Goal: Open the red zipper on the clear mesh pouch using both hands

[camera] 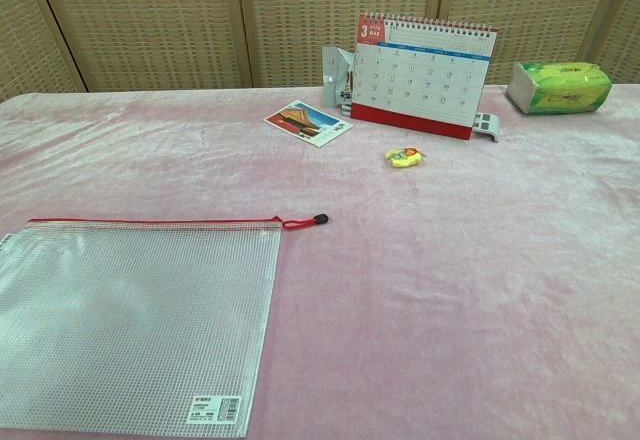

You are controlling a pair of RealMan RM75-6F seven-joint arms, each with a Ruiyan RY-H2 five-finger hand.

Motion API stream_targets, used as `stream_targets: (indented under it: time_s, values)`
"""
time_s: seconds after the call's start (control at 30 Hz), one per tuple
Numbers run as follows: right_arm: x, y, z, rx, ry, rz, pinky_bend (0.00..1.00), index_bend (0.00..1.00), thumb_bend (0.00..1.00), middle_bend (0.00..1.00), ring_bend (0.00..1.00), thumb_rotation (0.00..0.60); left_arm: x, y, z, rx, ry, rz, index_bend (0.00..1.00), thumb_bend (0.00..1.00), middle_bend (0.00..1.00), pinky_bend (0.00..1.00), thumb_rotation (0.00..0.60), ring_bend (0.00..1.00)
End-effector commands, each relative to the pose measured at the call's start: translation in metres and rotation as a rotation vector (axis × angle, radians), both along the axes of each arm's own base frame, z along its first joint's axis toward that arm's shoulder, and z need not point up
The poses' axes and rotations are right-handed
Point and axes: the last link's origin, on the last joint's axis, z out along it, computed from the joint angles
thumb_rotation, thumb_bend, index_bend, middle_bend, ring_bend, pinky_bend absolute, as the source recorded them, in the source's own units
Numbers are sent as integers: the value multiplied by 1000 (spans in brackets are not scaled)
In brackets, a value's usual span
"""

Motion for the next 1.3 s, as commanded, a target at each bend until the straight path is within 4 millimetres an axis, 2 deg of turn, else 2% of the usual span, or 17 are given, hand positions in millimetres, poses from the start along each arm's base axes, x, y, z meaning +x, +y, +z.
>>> stream_targets:
  time_s: [0.03, 0.27, 0.33, 0.4, 0.43, 0.5, 0.6, 0.67, 0.77, 0.87, 1.07, 1.13, 1.17, 1.3]
  values:
    - [0, 0, -1, 2, 1, 2, 0, 37, 0, 0, 0, 600, 0, 0, 0, -6, 0, -1, 0, 0, 0, 0, 600, 0]
    - [0, 1, -2, 9, 5, 4, 0, 37, 0, 0, 0, 600, 5, 6, -7, -36, -5, -13, 0, 0, 0, 0, 600, 0]
    - [-1, -1, -4, 18, 9, -3, 0, 37, 0, 0, 0, 600, 18, 16, -13, -39, -19, -49, 0, 0, 94, 53, 600, 62]
    - [-3, -4, -6, 20, 14, -14, 0, 37, 0, 0, 0, 600, 36, 32, -24, -70, -17, -93, 0, 0, 355, 282, 600, 268]
    - [-3, -4, -6, 20, 15, -17, 0, 37, 0, 0, 0, 600, 40, 35, -26, -74, -15, -98, 0, 0, 435, 373, 600, 340]
    - [-5, -7, -6, 16, 17, -30, 0, 37, 0, 0, 0, 600, 62, 52, -37, -103, -12, -145, 0, 0, 627, 623, 600, 530]
    - [-10, -12, -4, 4, 15, -47, 0, 31, 0, 0, 0, 600, 102, 76, -56, -174, -26, -213, 68, 0, 815, 909, 600, 743]
    - [-12, -14, -3, -2, 17, -56, 0, 28, 0, 0, 0, 600, 123, 86, -65, -198, -23, -243, 169, 0, 897, 990, 600, 829]
    - [-17, -18, -1, -13, 23, -76, 0, 27, 0, 0, 0, 600, 171, 104, -92, -272, -44, -310, 316, 0, 968, 1000, 600, 897]
    - [-19, -20, 0, -20, 15, -86, 0, 27, 0, 0, 0, 600, 198, 116, -113, -325, -50, -334, 414, 7, 991, 1000, 600, 919]
    - [-26, -26, 2, -27, 6, -108, 0, 29, 0, 0, 0, 600, 234, 133, -153, -395, -5, -324, 433, 194, 993, 1000, 600, 921]
    - [-28, -26, 2, -27, 7, -114, 0, 29, 0, 0, 0, 600, 241, 138, -164, -399, 19, -309, 429, 226, 993, 1000, 600, 921]
    - [-30, -27, 3, -29, 7, -122, 0, 29, 0, 0, 0, 600, 247, 141, -176, -413, 26, -291, 428, 238, 993, 1000, 600, 921]
    - [-32, -27, 4, -32, 5, -129, 0, 29, 0, 0, 0, 600, 253, 147, -194, -415, 51, -244, 423, 257, 993, 1000, 600, 921]
